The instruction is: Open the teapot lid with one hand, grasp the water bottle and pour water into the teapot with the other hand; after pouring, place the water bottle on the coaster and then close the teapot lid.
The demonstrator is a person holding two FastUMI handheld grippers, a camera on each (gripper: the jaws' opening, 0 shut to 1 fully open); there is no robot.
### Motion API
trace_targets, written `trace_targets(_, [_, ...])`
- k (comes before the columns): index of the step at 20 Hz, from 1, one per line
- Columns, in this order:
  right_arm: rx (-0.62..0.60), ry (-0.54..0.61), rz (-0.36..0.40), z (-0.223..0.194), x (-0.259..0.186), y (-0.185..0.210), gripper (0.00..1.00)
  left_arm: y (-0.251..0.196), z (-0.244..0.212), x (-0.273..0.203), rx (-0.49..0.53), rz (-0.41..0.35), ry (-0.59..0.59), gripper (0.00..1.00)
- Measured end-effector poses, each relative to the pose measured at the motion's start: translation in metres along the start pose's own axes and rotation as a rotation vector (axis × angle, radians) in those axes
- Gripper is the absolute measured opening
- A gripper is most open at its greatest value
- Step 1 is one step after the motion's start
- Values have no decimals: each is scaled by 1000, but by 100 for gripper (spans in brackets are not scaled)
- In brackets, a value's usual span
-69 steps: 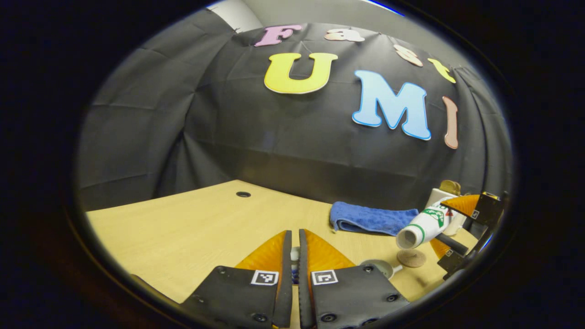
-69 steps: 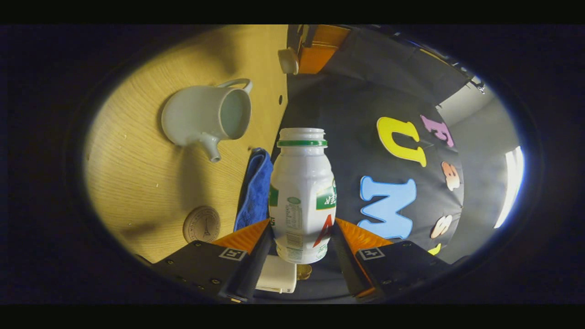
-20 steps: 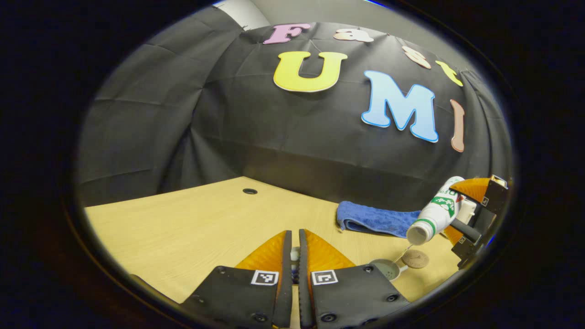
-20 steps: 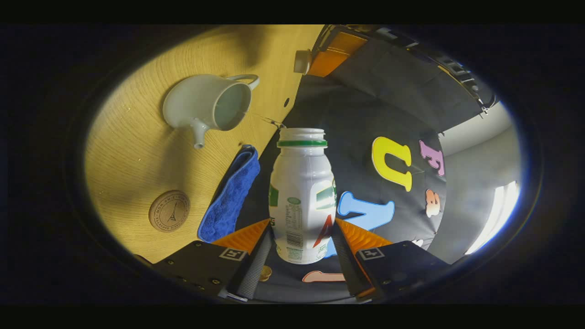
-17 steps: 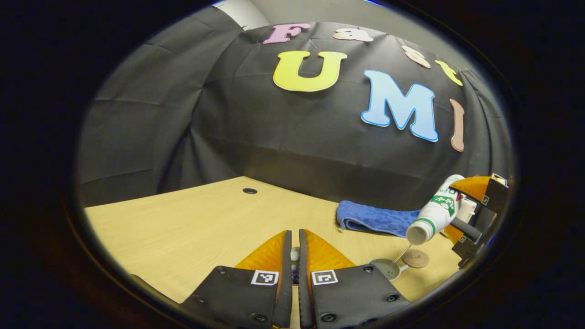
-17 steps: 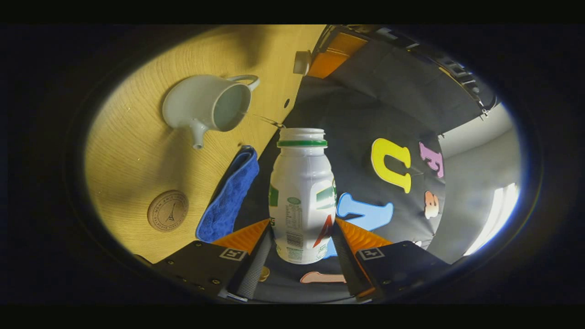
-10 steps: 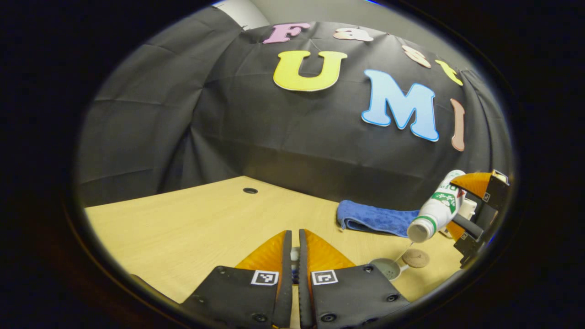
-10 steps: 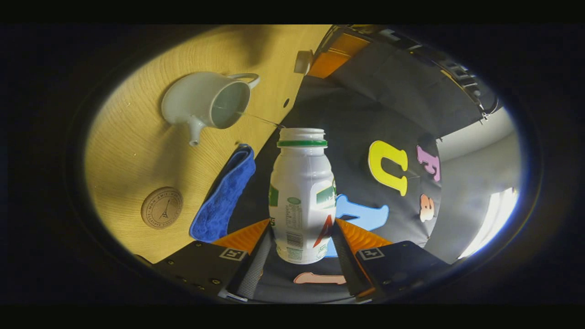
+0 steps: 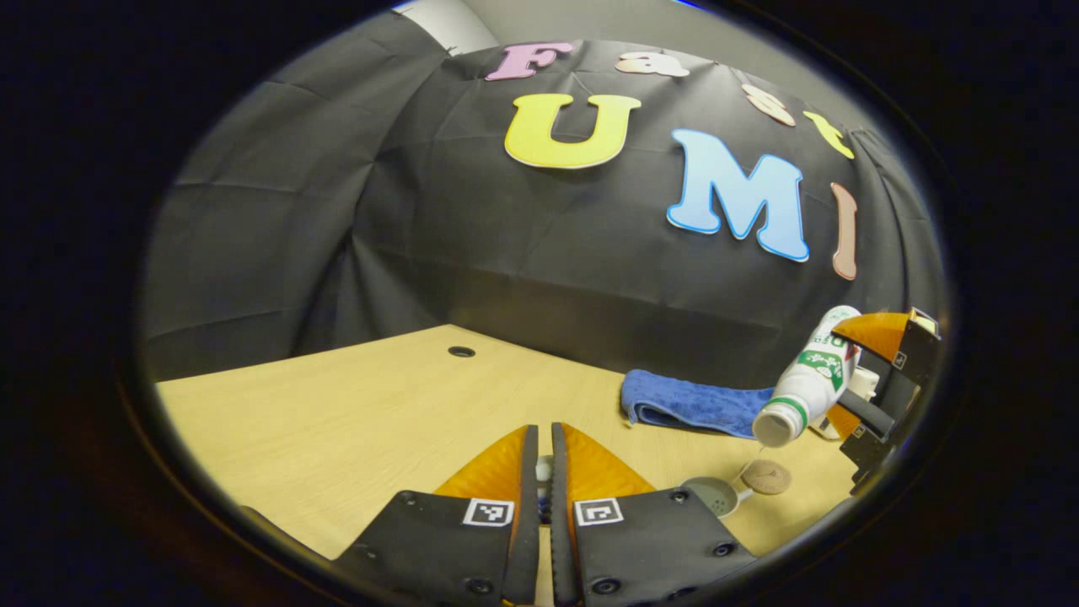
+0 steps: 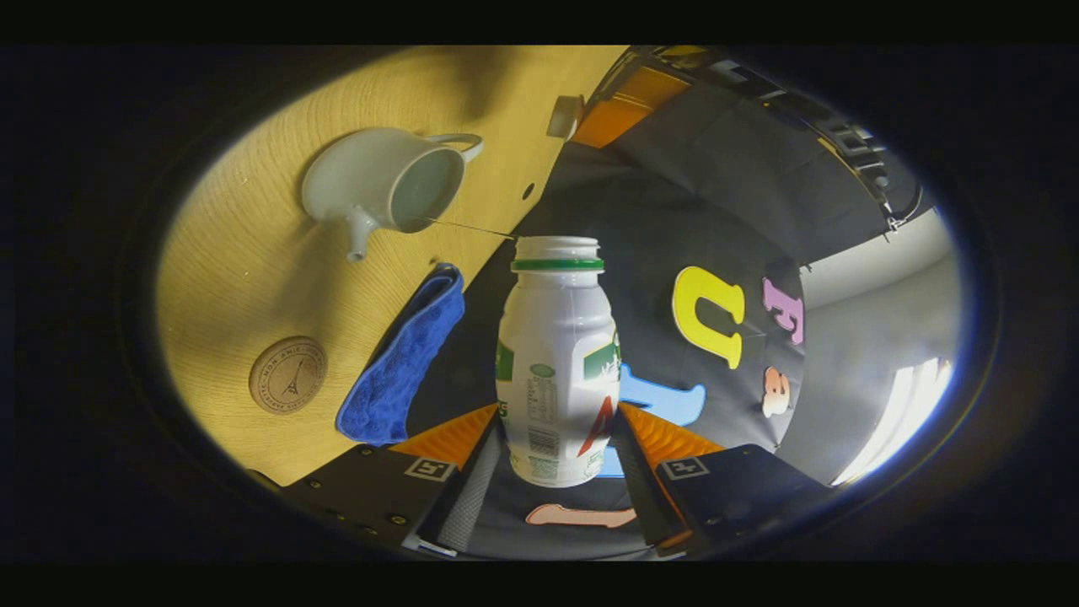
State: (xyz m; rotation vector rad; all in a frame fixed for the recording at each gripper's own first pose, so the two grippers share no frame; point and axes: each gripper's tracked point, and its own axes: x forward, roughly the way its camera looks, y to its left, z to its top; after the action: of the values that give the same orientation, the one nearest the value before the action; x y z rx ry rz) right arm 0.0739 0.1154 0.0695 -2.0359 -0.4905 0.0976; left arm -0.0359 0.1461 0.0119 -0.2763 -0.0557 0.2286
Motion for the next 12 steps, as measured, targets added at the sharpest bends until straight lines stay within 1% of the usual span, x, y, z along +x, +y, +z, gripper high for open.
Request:
trace_targets(6, [-44,-28,-45,5,-1,-10,74,0,0,0,2,-3,0,16])
trace_targets(12, [-22,-40,-51,8,0,-8,73,0,-4,1,16,-4,21,16])
